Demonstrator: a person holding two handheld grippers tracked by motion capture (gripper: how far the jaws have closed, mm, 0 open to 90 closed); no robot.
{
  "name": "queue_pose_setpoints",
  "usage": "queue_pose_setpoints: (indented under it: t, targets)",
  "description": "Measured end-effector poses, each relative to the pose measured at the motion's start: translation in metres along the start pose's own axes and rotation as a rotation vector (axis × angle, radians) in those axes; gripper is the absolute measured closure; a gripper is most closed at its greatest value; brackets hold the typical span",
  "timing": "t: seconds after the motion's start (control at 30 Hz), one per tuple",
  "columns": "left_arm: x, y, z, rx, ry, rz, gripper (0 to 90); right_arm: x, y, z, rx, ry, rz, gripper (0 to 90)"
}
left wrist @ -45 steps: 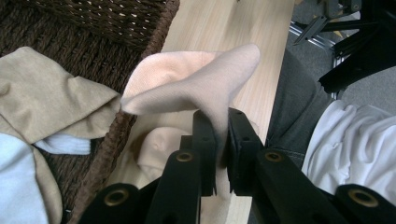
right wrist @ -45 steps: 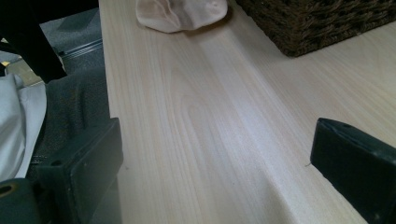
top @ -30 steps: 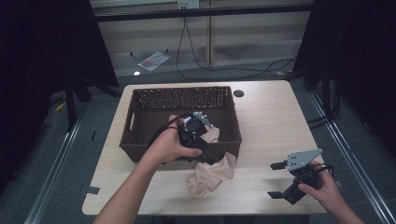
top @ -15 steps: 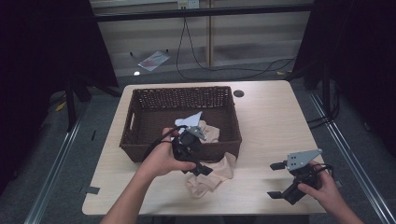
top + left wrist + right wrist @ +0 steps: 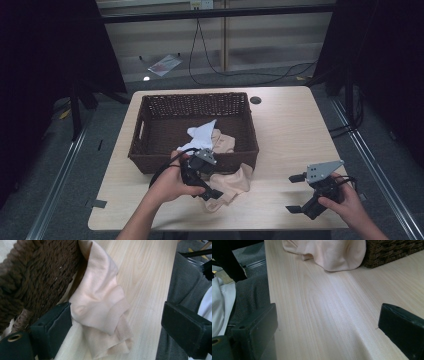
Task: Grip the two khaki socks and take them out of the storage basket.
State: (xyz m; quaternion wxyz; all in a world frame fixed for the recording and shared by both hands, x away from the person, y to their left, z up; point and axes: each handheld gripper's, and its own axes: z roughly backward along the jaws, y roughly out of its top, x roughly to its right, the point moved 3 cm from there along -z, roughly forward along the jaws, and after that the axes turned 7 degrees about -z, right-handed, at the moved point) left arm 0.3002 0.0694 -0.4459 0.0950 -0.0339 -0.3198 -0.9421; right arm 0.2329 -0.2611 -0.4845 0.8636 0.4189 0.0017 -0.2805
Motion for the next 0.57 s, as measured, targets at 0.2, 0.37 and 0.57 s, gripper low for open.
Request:
queue_pose_setpoints:
  t: [0.2, 0.37, 0.57]
  targets:
    - [0.002, -0.014, -0.014, -0.021, -0.015, -0.021, 9.4, 0.0, 0.0, 0.001, 0.006, -0.003, -0.002, 2.1]
    - [0.004, -0.022, -0.021, -0.036, -0.012, -0.023, 9.3, -0.001, 0.0, 0.002, 0.005, -0.002, 0.002, 2.1]
    - [0.003, -0.019, -0.022, -0.018, 0.005, -0.031, 9.5, -0.001, -0.001, 0.003, 0.005, -0.004, 0.004, 2.1]
